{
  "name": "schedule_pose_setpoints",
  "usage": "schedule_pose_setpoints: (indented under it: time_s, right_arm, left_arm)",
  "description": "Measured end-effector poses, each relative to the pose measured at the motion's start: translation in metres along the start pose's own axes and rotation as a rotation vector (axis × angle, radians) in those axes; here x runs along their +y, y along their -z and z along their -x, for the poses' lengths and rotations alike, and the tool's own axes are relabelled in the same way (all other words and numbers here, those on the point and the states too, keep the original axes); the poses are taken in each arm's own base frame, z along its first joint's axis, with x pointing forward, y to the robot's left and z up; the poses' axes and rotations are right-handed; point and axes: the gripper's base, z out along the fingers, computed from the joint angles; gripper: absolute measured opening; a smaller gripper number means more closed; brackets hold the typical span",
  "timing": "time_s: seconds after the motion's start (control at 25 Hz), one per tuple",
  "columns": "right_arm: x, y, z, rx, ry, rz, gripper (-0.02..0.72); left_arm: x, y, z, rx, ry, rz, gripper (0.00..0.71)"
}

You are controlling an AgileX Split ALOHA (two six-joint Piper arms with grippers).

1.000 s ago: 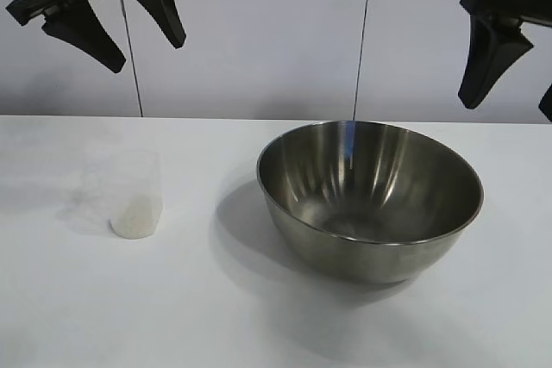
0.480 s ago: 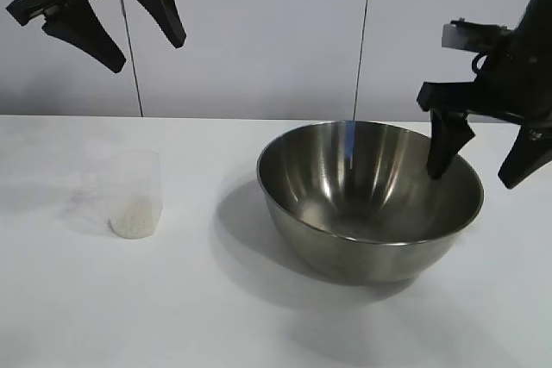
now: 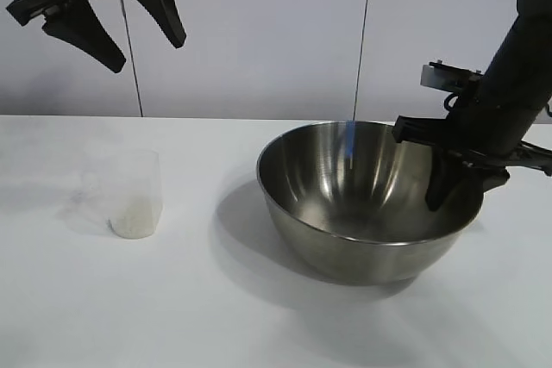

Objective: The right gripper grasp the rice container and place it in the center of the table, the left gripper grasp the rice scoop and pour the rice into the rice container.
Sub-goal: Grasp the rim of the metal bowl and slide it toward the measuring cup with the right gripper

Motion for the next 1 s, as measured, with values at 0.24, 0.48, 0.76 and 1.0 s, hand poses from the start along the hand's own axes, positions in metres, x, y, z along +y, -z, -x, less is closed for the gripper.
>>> schedule_pose_setpoints:
  time_s: [0.24, 0.48, 0.76, 1.0]
  right_arm:
    - [0.013, 0.012, 0.001, -0.028, 0.052, 0.11, 0.011]
    - [0.021, 0.028, 0.001, -0.059, 0.043, 0.138, 0.011]
    - [0.059, 0.018, -0.003, -0.063, 0.079, 0.149, 0.011]
    - [0.062, -0.006, -0.005, -0.027, 0.049, 0.103, 0.011]
  left_arm:
    - [0.0, 0.0, 0.0, -0.002, 0.0, 0.0, 0.507]
    - [0.0, 0.0, 0.001, -0.013, 0.0, 0.0, 0.507]
    - [0.0, 0.0, 0.001, -0.016, 0.0, 0.0, 0.507]
    - [0.0, 0.0, -0.001, 0.009, 0.0, 0.0, 0.507]
